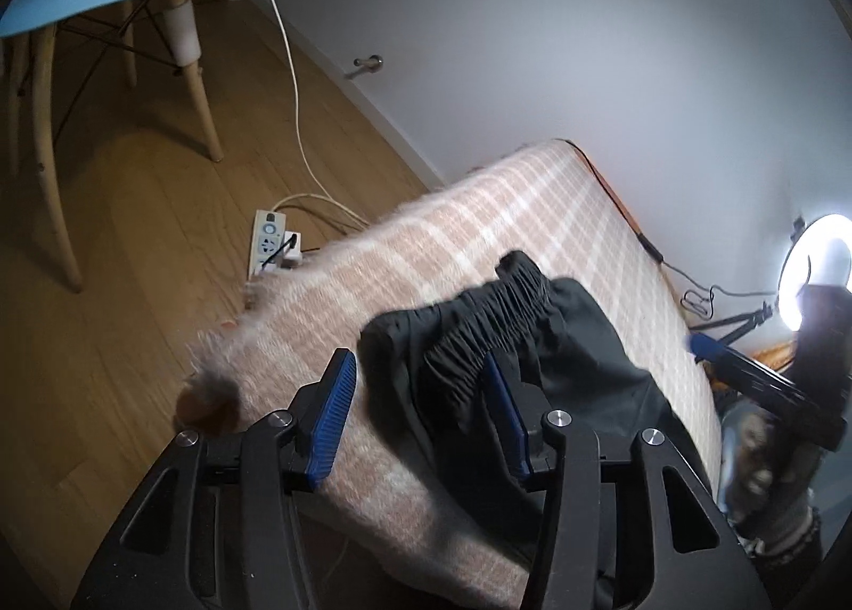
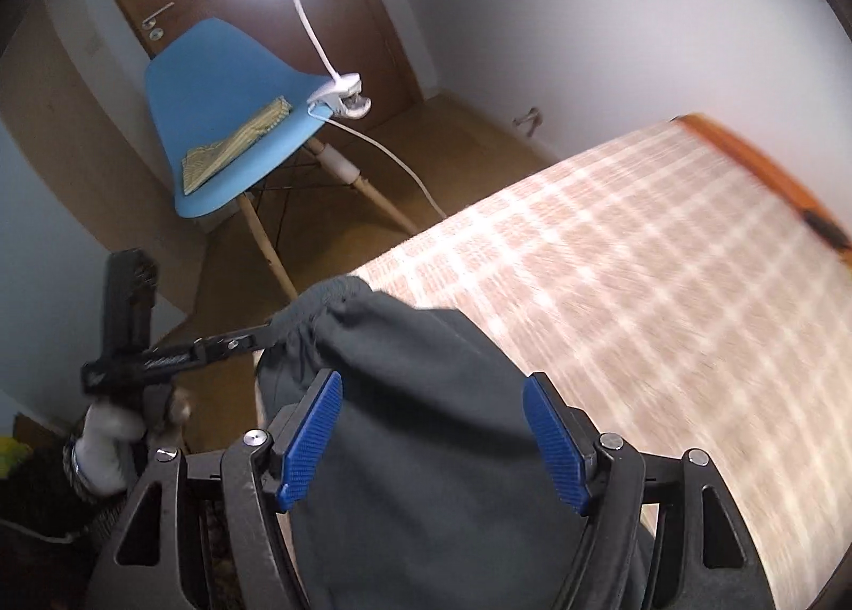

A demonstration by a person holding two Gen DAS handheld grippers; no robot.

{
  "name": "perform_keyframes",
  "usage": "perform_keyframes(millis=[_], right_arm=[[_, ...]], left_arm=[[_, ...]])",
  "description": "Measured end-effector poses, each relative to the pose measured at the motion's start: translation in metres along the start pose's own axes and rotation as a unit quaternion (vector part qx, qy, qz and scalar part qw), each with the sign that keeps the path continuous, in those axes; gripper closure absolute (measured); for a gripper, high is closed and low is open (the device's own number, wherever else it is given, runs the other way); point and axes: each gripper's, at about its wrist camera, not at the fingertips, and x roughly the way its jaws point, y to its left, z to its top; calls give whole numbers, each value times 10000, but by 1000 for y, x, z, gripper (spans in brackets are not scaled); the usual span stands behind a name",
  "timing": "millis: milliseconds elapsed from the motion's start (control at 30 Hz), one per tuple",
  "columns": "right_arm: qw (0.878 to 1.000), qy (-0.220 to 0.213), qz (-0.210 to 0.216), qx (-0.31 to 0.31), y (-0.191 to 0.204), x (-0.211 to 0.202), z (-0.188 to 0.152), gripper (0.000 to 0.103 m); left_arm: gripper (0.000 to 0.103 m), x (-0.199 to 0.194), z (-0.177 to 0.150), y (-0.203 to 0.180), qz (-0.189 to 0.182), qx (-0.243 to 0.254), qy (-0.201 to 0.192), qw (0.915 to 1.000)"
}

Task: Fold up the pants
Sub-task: 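Lay the waistband over the hems with both grippers, bringing tools together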

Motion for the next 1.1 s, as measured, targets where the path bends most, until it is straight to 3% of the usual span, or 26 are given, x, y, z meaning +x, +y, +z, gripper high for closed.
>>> perform_keyframes(millis=[133,267,433,467,533,600,633,733,867,933,1000,1100], right_arm=[[9985,326,315,297,-14,45,16,30],[9936,577,631,737,-28,80,22,30],[9845,745,1192,1051,-30,98,22,39],[9828,730,1290,1098,-28,102,23,41],[9768,786,1553,1250,-25,110,21,59],[9723,846,1724,1329,-18,115,15,71],[9738,829,1696,1269,-13,113,13,81],[9823,568,1602,783,11,98,12,94],[9869,-178,1598,-163,44,51,6,98],[9880,-434,1191,-882,60,36,-2,99],[9897,-337,917,-1046,62,41,-7,99],[9899,148,890,-1094,58,62,-12,95]], left_arm=[[55,10,6,5,-161,-190,157,9996],[56,18,6,-4,-167,-9,204,9997],[58,21,4,-5,-139,127,167,9997],[63,21,3,-4,-149,104,165,9997],[67,21,3,-2,-132,140,138,9997],[73,20,2,-5,-90,277,111,9995],[74,20,1,-6,-65,329,99,9994],[81,13,-3,-15,13,617,-33,9981],[84,-6,-11,-32,100,1182,-540,9915],[84,-4,-12,-35,221,1336,-569,9892],[84,8,-11,-32,364,1238,-355,9910],[84,17,-11,-22,399,1052,-98,9936]])
